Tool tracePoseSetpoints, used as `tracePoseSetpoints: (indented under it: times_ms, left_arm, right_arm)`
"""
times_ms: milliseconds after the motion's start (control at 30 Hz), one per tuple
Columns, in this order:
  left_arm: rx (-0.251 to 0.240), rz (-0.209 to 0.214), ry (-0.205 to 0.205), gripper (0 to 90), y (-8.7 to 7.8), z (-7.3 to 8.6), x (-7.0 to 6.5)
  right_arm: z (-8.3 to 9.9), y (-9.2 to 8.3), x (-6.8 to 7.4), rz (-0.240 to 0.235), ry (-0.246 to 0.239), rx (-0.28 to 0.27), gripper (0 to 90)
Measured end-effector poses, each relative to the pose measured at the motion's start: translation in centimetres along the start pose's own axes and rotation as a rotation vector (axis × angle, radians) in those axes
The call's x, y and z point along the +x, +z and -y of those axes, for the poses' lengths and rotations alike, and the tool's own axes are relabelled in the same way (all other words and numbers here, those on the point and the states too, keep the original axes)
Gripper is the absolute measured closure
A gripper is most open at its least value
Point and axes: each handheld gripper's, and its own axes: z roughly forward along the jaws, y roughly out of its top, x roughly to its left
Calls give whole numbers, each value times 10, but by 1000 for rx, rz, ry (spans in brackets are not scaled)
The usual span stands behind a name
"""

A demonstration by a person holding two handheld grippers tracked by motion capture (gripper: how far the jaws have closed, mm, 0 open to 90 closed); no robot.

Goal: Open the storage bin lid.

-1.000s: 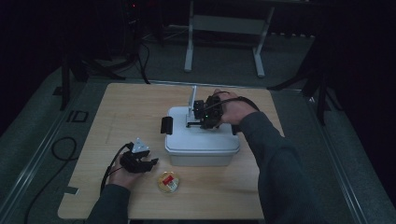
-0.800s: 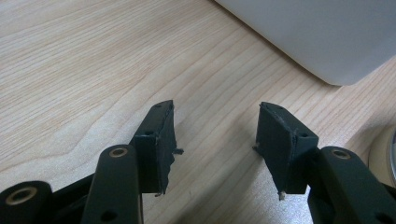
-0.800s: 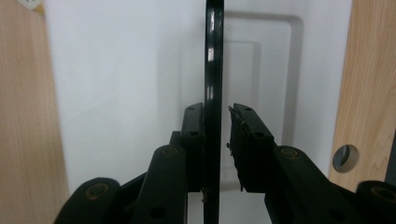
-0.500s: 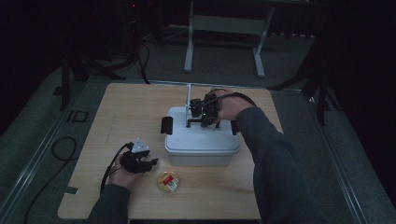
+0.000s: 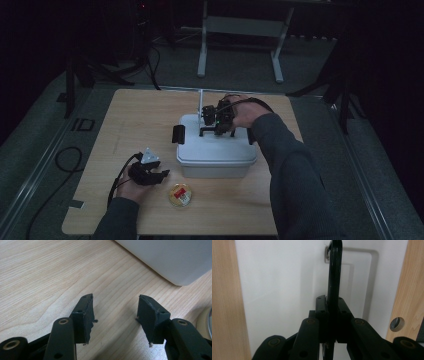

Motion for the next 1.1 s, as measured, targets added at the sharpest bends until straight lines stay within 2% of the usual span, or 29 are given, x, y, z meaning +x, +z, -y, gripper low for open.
tracePoseSetpoints:
  times_ms: [1100]
  left_arm:
    - [-2,-1,0,473,0,0,0]
  right_arm:
    - [6,-18,3,-3,16,-27,840]
